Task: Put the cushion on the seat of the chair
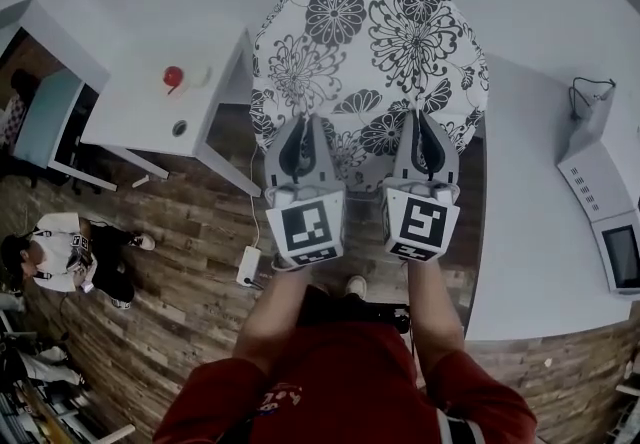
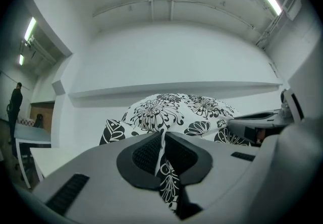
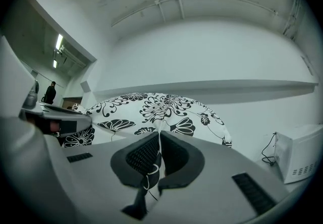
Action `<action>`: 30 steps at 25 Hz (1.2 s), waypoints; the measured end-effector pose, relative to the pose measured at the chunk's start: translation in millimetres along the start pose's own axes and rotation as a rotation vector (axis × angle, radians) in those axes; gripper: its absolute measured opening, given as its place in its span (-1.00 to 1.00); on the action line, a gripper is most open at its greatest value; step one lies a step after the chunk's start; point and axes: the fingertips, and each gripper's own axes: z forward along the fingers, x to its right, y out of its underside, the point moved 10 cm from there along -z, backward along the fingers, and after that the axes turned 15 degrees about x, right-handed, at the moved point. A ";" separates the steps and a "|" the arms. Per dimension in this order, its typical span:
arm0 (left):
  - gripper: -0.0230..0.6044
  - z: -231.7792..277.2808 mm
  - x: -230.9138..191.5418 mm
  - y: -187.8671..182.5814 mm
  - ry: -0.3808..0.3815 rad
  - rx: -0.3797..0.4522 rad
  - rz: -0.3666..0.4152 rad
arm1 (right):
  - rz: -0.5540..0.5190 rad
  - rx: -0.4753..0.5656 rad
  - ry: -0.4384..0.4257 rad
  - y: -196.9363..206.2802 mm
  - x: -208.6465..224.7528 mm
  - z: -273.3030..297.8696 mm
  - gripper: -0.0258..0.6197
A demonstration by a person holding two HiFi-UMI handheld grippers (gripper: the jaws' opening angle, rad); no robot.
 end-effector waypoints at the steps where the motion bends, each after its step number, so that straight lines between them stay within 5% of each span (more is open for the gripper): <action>1: -0.79 0.1 0.5 -2.0 -0.001 -0.009 -0.002 | -0.001 -0.010 0.000 -2.0 0.7 0.4 -0.83; 22: -0.79 -4.2 0.2 -24.0 0.005 -0.180 -0.037 | -0.007 -0.215 -0.008 -23.7 -1.9 -2.7 -0.83; 24: -0.79 -12.0 1.8 -11.7 0.018 -0.139 -0.034 | -0.020 -0.180 0.010 -12.8 -4.6 -12.2 -0.83; 27: -0.79 18.9 -5.2 15.0 0.038 0.097 0.010 | -0.057 0.050 0.058 14.0 -4.1 16.3 -0.83; 30: -0.79 5.1 -5.7 23.9 0.049 0.128 0.002 | -0.078 0.076 0.079 19.3 -9.4 2.4 -0.83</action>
